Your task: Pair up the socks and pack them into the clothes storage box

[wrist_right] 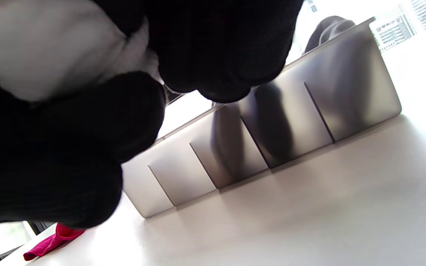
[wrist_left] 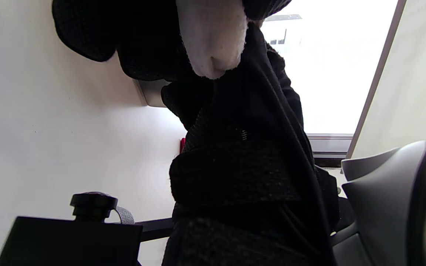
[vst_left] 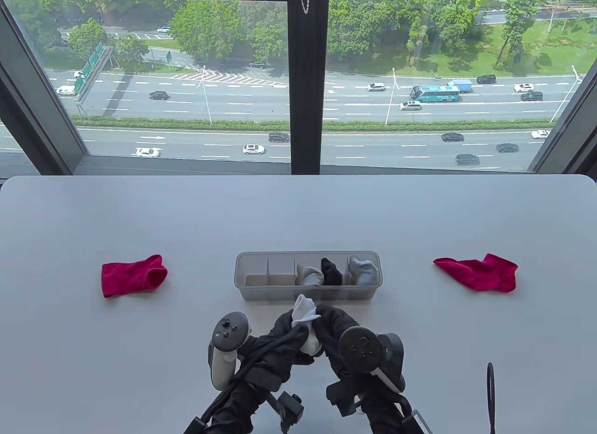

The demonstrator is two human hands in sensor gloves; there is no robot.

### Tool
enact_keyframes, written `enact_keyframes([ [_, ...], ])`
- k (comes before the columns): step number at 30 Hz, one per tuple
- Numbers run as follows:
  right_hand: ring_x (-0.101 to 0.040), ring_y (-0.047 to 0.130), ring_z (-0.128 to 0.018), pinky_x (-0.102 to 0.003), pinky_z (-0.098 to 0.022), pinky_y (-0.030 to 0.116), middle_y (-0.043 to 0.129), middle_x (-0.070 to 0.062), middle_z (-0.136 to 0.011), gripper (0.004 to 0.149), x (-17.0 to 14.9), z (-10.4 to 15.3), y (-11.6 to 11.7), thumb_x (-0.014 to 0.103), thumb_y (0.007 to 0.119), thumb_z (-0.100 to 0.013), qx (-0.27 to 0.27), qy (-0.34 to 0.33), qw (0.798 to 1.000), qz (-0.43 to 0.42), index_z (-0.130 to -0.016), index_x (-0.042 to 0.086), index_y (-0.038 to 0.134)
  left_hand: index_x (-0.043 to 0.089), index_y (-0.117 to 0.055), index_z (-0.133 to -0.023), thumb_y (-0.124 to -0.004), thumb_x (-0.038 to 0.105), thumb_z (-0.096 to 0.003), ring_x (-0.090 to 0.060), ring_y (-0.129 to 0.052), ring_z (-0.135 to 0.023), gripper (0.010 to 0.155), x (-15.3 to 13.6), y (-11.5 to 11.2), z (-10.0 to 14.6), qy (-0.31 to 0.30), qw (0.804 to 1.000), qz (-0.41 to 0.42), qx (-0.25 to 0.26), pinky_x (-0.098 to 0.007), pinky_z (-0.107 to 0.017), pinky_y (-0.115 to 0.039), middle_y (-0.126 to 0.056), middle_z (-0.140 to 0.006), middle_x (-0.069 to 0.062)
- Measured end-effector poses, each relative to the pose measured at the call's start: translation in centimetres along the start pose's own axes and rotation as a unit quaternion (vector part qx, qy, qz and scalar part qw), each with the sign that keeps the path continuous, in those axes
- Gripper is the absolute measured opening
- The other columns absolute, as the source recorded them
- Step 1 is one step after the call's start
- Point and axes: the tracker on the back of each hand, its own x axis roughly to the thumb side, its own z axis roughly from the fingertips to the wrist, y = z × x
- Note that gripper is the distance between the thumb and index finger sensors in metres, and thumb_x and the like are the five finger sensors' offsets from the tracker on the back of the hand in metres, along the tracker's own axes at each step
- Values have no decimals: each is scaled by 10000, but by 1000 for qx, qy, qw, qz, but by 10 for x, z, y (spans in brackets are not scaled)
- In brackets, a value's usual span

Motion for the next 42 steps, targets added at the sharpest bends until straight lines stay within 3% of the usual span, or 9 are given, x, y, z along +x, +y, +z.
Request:
enact_keyframes([
  [4, -261, 877, -844, -414, -672, 777, 806, -115, -945, 414, -5, -1, 0, 351, 648, -624, 48, 7, 992, -120, -993, 168, 611, -14, -219, -1089, -698, 419, -556, -545, -649, -972, 837, 1, -1, 0, 14, 999, -33, -25, -708, -654, -615, -416, -1107, -359],
  [8, -235, 885, -837, -408, -667, 783, 809, -77, -929, 398, -6, -3, 2, 354, 609, -625, 42, 18, 995, -89, -988, 191, 589, 2, -474, -1062, -708, 235, -537, -537, -679, -967, 620, 4, 7, 1, 15, 997, -69, 22, -692, -663, -630, -508, -1111, -318],
  [13, -236, 878, -871, -394, -674, 797, 782, -80, -976, 410, -26, -5, 0, 324, 573, -613, 49, 58, 982, -170, -1001, 197, 539, -14, -573, -1021, -679, 290, -525, -534, -708, -956, 592, 2, 0, -4, 1, 993, -54, -100, -682, -662, -643, -592, -1100, -283],
  [16, -223, 862, -868, -412, -698, 764, 780, -72, -953, 408, -29, -5, 2, 307, 584, -627, 68, 75, 950, -295, -1009, 179, 524, -11, -546, -1036, -642, 306, -543, -590, -636, -950, 594, 2, 5, -3, 26, 997, -29, -60, -708, -665, -584, -518, -1095, -353],
  [20, -177, 891, -818, -391, -681, 785, 805, -48, -908, 407, -31, -6, 0, 324, 571, -640, 57, 76, 964, -249, -1010, 162, 522, 70, -359, -1116, -622, 313, -582, -597, -457, -1027, 643, 11, 13, 6, -11, 978, -190, 91, -747, -715, -426, -339, -1143, -339],
  [23, -182, 906, -796, -398, -667, 792, 824, -48, -881, 409, -29, -5, 1, 326, 578, -646, 54, 90, 955, -277, -1006, 139, 532, 108, -451, -1101, -624, 299, -579, -515, -555, -1030, 583, 23, 5, 7, -97, 956, -272, 48, -720, -745, -411, -477, -1145, -247],
  [31, -160, 931, -766, -384, -655, 807, 850, -10, -830, 417, -21, -4, 4, 354, 586, -656, 62, 74, 966, -238, -997, 117, 544, 31, -462, -1090, -725, 364, -523, -512, -687, -932, 707, 28, -9, 5, -63, 924, -374, 42, -709, -724, -499, -587, -1072, -290],
  [38, -148, 904, -810, -462, -753, 684, 824, 7, -867, 418, -19, -5, 1, 340, 557, -650, 75, 57, 954, -285, -1012, 138, 512, 165, -234, -1107, -753, 360, -520, -447, -531, -999, 807, 32, -3, 6, -74, 925, -366, 63, -686, -742, -483, -287, -1125, -262],
  [42, -152, 916, -776, -470, -749, 681, 836, 1, -833, 421, -21, -3, 1, 328, 560, -650, 73, 57, 954, -285, -1011, 119, 509, 86, -522, -1082, -711, 339, -556, -403, -847, -784, 614, 33, 2, 7, -110, 938, -324, 63, -612, -643, -711, -692, -990, -260],
])
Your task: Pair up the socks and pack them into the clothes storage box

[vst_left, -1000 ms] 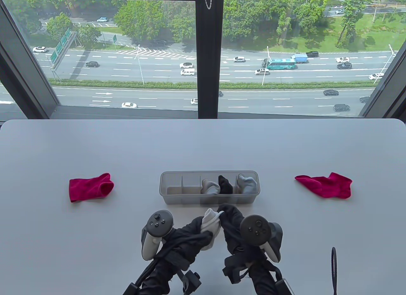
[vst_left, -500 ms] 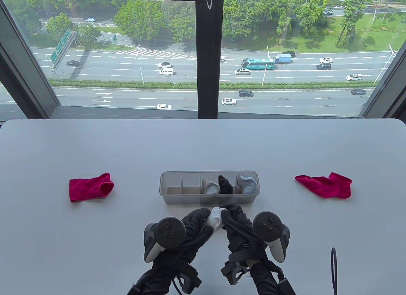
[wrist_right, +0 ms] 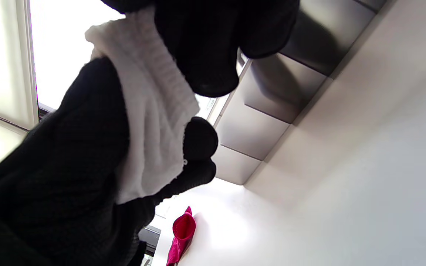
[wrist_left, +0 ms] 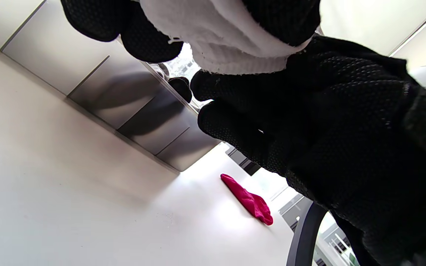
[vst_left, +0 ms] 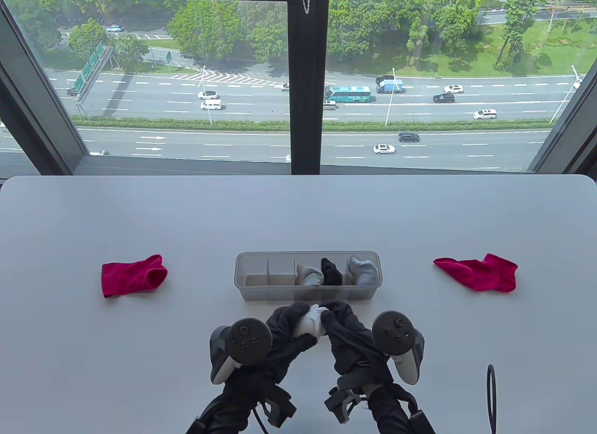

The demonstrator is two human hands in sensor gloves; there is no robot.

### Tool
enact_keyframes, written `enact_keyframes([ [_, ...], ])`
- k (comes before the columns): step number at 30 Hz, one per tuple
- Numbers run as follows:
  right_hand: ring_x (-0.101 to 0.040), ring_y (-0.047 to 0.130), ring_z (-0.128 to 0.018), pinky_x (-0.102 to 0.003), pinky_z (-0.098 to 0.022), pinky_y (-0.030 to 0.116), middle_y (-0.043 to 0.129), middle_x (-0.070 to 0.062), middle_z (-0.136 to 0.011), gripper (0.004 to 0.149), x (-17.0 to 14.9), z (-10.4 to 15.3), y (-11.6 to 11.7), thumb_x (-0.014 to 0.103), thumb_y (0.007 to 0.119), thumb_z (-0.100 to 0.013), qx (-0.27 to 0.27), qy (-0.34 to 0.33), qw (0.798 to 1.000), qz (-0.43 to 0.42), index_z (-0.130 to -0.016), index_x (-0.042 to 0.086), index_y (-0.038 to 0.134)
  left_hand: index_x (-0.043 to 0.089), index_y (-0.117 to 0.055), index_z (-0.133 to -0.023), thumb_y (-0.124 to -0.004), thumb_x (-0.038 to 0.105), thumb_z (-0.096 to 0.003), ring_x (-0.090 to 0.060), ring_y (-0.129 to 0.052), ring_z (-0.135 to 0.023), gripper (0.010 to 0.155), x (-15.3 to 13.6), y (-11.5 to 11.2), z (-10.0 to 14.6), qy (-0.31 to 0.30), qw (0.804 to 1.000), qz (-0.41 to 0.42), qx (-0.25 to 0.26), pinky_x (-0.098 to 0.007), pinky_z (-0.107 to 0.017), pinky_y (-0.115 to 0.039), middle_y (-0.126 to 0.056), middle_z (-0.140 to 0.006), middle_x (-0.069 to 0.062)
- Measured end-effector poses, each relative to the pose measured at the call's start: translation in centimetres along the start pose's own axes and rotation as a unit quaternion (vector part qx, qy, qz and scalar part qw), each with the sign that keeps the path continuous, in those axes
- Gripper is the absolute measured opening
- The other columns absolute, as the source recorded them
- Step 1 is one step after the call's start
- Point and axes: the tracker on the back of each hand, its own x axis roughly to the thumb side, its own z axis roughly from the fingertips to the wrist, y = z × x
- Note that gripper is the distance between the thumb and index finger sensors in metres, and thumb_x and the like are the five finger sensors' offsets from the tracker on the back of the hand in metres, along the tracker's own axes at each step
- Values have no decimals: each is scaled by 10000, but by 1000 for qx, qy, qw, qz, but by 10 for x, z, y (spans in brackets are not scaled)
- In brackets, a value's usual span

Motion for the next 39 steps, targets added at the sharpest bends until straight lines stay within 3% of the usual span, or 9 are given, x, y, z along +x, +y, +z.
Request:
enact_keyframes([
  [4, -162, 909, -786, -477, -755, 668, 832, -2, -841, 421, -4, -2, 2, 325, 565, -652, 0, 16, 1000, 11, -1015, 119, 505, 15, -485, -1103, -587, 246, -591, -493, -832, -844, 571, -6, -4, 0, 6, 998, 42, -39, -671, -665, -653, -688, -1017, -328],
  [9, -171, 910, -758, -478, -751, 668, 836, -10, -816, 420, 3, 1, 8, 318, 576, -650, 2, 9, 1000, 13, -1010, 111, 515, 109, -211, -1102, -638, 242, -547, -414, -632, -904, 713, 0, -16, -6, 43, 993, -45, -98, -684, -731, -506, -456, -1054, -246],
  [13, -159, 887, -738, -494, -756, 639, 828, 4, -799, 421, 3, -1, 6, 332, 574, -654, 7, 2, 1000, 27, -1024, 146, 505, 52, -400, -1056, -761, 293, -515, -321, -866, -621, 694, -4, -8, -3, 31, 999, -8, -19, -617, -614, -717, -749, -830, -219],
  [17, -116, 904, -681, -471, -729, 686, 846, 47, -747, 413, -6, -1, -5, 343, 570, -646, -44, 6, 986, 163, -1019, 172, 520, 41, -465, -1039, -680, 306, -525, -323, -970, -561, 617, -10, 0, 2, 23, 999, 40, 24, -612, -594, -771, -869, -760, -206],
  [21, -354, 637, -1003, -626, -767, 487, 599, -122, -1086, 733, -10, -2, -2, 508, 615, -573, 57, -14, 998, 10, -1148, 172, 310, 58, -559, -1045, -631, 322, -558, -449, -914, -726, 558, -18, 5, 6, 39, 995, 78, 57, -669, -650, -673, -840, -899, -241],
  [23, -505, 392, -1061, -664, -761, 406, 307, -210, -1201, 893, -16, -5, 11, 540, 665, -537, 151, -6, 988, -35, -1154, 173, 133, 87, -663, -1042, -626, 367, -584, -481, -651, -918, 538, -19, 6, 7, 49, 993, 102, 43, -683, -710, -539, -544, -1070, -252],
  [27, -297, 806, -917, -544, -743, 633, 748, -106, -1005, 509, -17, -7, 12, 394, 697, -602, 106, 25, 993, -36, -1039, 187, 539, 27, -707, -1012, -637, 307, -576, -405, -873, -717, 522, -19, 7, 4, 24, 990, 139, 9, -647, -616, -705, -765, -897, -265],
  [35, -242, 865, -793, -534, -728, 660, 802, -93, -896, 489, -9, -5, -8, 350, 765, -592, 60, -13, 998, 18, -997, 166, 561, -31, -635, -1016, -614, 256, -527, -489, -883, -771, 567, -28, 0, 1, 47, 955, 289, -49, -684, -627, -681, -777, -923, -314],
  [39, -238, 869, -781, -534, -724, 668, 803, -92, -890, 528, -1, -4, -1, 339, 784, -573, 64, -32, 994, 88, -1009, 151, 553, 33, -409, -1127, -714, 480, -536, -522, -628, -989, 801, -22, 1, 0, 49, 976, 199, -78, -728, -697, -539, -487, -1119, -301],
])
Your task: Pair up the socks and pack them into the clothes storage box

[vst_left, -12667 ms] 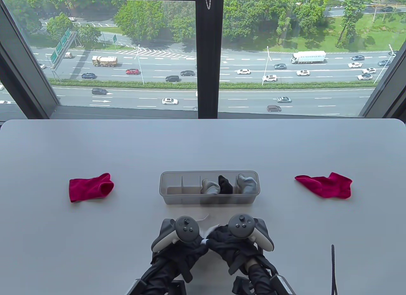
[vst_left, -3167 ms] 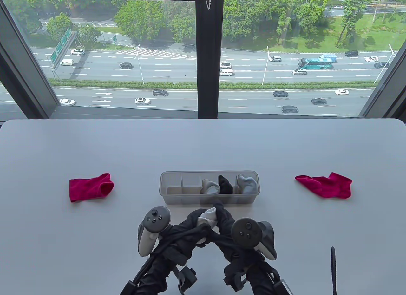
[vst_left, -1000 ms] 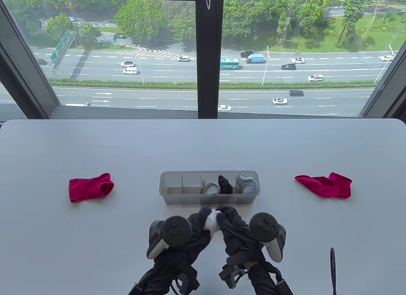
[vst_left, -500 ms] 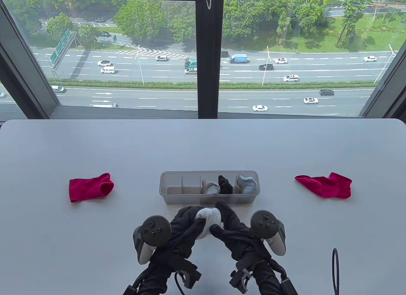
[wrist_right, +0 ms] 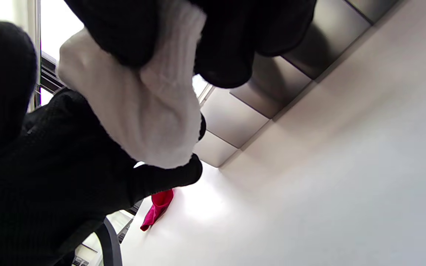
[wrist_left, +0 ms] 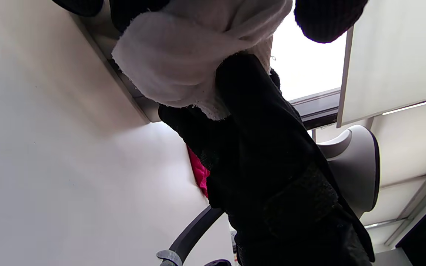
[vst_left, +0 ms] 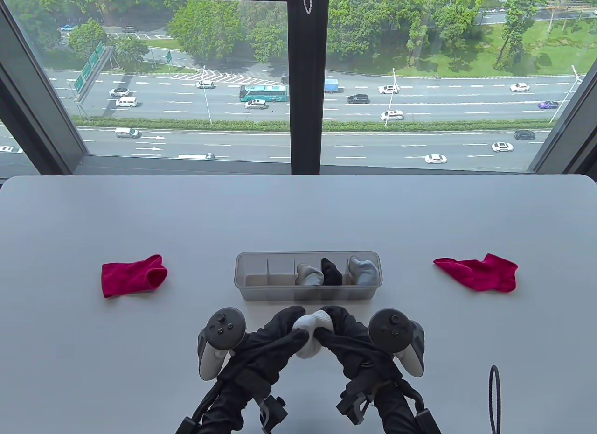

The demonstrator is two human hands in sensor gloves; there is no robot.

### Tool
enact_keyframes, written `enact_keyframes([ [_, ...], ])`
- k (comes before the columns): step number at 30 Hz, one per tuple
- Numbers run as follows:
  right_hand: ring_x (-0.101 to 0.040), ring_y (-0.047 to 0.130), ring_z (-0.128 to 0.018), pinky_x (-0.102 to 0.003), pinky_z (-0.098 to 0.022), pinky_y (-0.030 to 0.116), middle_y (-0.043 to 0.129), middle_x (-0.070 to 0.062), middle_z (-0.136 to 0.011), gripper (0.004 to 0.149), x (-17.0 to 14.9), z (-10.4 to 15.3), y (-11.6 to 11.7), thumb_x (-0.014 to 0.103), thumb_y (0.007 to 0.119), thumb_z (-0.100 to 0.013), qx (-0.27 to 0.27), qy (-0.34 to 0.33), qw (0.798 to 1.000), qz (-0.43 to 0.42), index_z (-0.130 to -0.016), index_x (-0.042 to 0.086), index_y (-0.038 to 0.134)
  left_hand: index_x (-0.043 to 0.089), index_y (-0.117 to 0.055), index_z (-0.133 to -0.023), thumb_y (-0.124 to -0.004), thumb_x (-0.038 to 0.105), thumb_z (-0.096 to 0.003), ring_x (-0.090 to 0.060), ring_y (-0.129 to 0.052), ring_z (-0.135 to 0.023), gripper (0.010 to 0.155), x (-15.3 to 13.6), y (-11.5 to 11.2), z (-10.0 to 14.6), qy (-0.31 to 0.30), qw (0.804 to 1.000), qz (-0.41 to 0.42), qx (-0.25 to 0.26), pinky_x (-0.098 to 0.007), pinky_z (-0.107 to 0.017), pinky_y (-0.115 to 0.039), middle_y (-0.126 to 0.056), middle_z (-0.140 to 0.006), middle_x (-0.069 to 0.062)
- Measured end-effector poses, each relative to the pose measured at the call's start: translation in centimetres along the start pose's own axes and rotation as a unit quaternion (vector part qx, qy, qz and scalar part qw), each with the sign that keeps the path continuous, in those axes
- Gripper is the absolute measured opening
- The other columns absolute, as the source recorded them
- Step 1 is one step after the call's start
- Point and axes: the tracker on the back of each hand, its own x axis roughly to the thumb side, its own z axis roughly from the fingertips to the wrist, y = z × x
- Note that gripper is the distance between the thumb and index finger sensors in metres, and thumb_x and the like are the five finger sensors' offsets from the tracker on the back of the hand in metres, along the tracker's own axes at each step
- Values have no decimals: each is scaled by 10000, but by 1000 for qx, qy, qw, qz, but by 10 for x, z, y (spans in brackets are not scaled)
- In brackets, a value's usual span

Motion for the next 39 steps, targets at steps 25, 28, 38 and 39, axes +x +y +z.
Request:
enact_keyframes([
  [25, -490, 291, -1086, -647, -762, 350, 325, -263, -1216, 677, 3, 9, -46, 426, 557, -612, -39, 60, 946, 316, -1156, 88, 339, 86, -659, -1046, -717, 283, -571, -457, -919, -811, 517, 55, 38, 2, 36, 909, -315, 272, -608, -631, -738, -870, -931, -257],
  [28, -478, 167, -1083, -642, -766, 268, 221, -246, -1217, 695, -12, 16, -54, 440, 540, -614, -46, 92, 911, 398, -1157, 96, 276, 80, -628, -1054, -709, 294, -573, -447, -918, -818, 532, 58, 42, -31, 88, 866, -400, 287, -608, -644, -728, -876, -929, -244],
  [38, -478, 78, -1059, -656, -757, 238, 113, -244, -1204, 709, -22, 12, -41, 459, 557, -606, -24, 97, 916, 388, -1159, 116, 275, 173, -605, -1027, -717, 343, -556, -418, -920, -844, 513, 17, 31, -108, 203, 802, -506, 244, -594, -674, -719, -914, -904, -174],
  [39, -477, 45, -1049, -655, -756, 218, 82, -240, -1200, 713, -22, 12, -40, 462, 551, -606, -22, 97, 915, 390, -1159, 122, 256, 148, -714, -984, -704, 364, -555, -423, -910, -856, 481, 14, 30, -109, 203, 804, -505, 239, -594, -677, -715, -901, -927, -178],
])
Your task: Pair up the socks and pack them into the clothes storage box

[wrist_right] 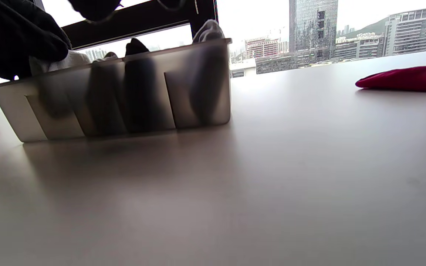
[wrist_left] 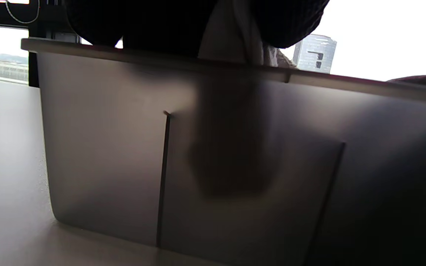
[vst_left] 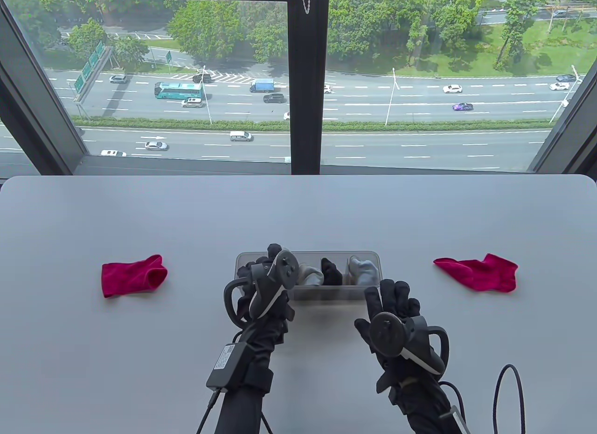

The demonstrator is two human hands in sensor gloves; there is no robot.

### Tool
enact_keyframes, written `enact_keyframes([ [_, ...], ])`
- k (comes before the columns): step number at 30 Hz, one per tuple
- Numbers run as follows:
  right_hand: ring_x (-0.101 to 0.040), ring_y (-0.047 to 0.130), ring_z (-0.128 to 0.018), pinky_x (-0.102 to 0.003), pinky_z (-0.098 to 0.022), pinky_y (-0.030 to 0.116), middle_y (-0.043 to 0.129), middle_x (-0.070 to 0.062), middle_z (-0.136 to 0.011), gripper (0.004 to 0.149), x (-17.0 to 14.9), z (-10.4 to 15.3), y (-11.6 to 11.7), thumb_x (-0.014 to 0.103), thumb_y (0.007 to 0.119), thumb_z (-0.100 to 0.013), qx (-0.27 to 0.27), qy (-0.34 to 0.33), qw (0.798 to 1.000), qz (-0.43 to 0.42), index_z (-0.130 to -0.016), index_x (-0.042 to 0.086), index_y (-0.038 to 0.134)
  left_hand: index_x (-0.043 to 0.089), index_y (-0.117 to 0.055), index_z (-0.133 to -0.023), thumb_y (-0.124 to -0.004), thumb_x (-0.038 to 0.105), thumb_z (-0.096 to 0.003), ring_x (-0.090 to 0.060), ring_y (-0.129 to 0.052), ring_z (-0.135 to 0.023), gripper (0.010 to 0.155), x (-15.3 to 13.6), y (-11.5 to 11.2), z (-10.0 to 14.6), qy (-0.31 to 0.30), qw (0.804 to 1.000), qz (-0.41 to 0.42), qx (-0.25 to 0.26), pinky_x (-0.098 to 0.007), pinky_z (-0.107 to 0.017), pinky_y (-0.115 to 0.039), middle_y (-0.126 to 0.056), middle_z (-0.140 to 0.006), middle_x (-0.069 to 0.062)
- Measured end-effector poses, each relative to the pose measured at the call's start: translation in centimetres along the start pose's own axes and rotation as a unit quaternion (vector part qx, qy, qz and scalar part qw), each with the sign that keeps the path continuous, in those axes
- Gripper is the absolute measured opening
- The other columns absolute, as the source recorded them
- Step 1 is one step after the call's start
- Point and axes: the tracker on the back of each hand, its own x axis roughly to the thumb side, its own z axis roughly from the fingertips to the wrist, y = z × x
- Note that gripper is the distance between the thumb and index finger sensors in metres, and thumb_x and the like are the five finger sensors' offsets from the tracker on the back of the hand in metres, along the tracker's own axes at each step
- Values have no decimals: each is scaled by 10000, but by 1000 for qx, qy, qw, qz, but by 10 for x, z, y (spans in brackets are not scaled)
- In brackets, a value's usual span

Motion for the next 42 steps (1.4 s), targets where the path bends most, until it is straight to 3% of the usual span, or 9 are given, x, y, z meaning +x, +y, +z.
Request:
enact_keyframes([
  [4, -463, -8, -1036, -647, -754, 181, 39, -226, -1193, 714, 0, -1, 3, 462, 542, -607, 10, -2, 1000, 0, -1156, 128, 231, 142, -724, -1026, -639, 425, -562, -457, -665, -1042, 551, -8, 4, 0, -25, 999, 31, -22, -643, -767, -546, -674, -1116, -189],
  [7, -459, -20, -1031, -645, -753, 171, 31, -218, -1191, 717, 1, -1, 4, 464, 542, -606, 18, -4, 1000, 3, -1157, 128, 230, 189, -476, -1141, -637, 442, -557, -407, -404, -1163, 657, -37, 24, -13, -14, 994, 80, -80, -625, -835, -392, -401, -1227, -129],
  [13, -459, -51, -1014, -645, -747, 155, 12, -219, -1184, 716, 4, -2, 4, 461, 552, -607, 23, -6, 1000, 12, -1158, 128, 237, 231, -206, -1140, -651, 431, -564, -358, -104, -1173, 755, -150, 60, -41, 103, 986, 38, -123, -587, -856, -193, -91, -1224, -62],
  [18, -456, -63, -1011, -645, -748, 152, -3, -213, -1182, 718, 6, -3, 5, 463, 552, -608, 29, -7, 999, 14, -1158, 135, 228, 233, -184, -1133, -662, 443, -558, -356, -96, -1168, 777, -235, 33, -37, 205, 961, 33, -185, -584, -852, -189, -79, -1219, -61],
  [22, -453, -70, -1010, -645, -749, 149, -10, -210, -1180, 716, 9, -4, 6, 463, 552, -609, 35, -11, 999, 16, -1158, 139, 228, 236, -185, -1131, -655, 460, -556, -348, -100, -1167, 776, -268, 3, -37, 235, 946, 61, -217, -583, -848, -193, -82, -1218, -54],
  [27, -454, -70, -1010, -647, -749, 152, -12, -209, -1179, 715, 11, -4, 7, 464, 551, -609, 38, -14, 999, 22, -1158, 145, 224, 284, -202, -1130, -606, 456, -571, -303, -97, -1172, 711, -280, -26, -46, 253, 934, 84, -239, -582, -843, -178, -98, -1223, -2],
  [31, -452, -72, -1011, -648, -751, 152, -16, -207, -1180, 714, 11, -4, 8, 466, 551, -609, 41, -11, 999, 25, -1158, 152, 219, 258, -576, -1080, -560, 323, -583, -314, -270, -1175, 501, -279, -33, -48, 236, 952, 75, -179, -605, -842, -273, -364, -1223, -20],
  [37, -487, -51, -1007, -655, -752, 173, -15, -216, -1178, 736, 20, -3, 8, 468, 580, -604, 45, -30, 999, 2, -1154, 160, 200, 135, -771, -977, -603, 298, -555, -485, -722, -990, 483, -246, 36, -39, 81, 970, 142, -181, -628, -720, -611, -735, -1080, -213],
  [42, -539, -30, -989, -664, -748, 192, -33, -245, -1160, 840, 47, 6, 1, 499, 625, -578, 40, -104, 992, -66, -1127, 158, 90, 129, -770, -974, -593, 303, -564, -484, -821, -913, 479, -185, 97, 3, -65, 937, 221, -262, -612, -672, -685, -822, -1018, -226],
])
